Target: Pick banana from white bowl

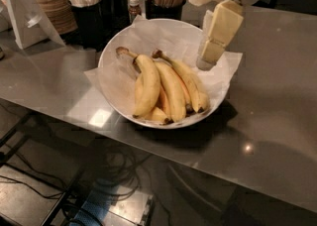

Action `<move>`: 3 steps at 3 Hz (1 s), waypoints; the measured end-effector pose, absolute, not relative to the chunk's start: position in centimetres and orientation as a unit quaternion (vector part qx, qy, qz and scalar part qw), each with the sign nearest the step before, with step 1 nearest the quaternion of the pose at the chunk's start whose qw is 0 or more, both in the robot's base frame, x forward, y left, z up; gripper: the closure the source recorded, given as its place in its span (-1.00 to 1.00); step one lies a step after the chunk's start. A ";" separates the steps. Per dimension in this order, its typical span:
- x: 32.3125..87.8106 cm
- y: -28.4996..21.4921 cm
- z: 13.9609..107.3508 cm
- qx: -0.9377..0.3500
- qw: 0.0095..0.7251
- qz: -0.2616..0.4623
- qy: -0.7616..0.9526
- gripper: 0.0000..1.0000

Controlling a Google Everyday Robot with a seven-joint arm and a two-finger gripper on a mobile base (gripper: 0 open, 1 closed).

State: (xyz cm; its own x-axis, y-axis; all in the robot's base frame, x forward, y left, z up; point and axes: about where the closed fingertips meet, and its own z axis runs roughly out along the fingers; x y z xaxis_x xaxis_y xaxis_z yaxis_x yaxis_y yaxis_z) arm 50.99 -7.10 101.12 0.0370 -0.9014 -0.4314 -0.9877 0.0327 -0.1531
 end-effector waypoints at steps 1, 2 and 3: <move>52.5 -5.0 99.5 -0.680 0.209 0.134 0.690 -1.00; 52.5 -5.0 99.5 -0.680 0.209 0.134 0.690 -1.00; 52.0 -4.3 99.3 -0.641 0.209 0.173 0.718 -1.00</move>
Offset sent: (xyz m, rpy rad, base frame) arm 0.0098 0.0151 -0.0154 0.0272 0.0630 0.0039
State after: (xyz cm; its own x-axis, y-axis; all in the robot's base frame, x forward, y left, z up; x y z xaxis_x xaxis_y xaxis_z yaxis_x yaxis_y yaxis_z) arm 51.96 -4.34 99.27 -0.0908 -0.8485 -0.5214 -0.9927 0.1186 -0.0201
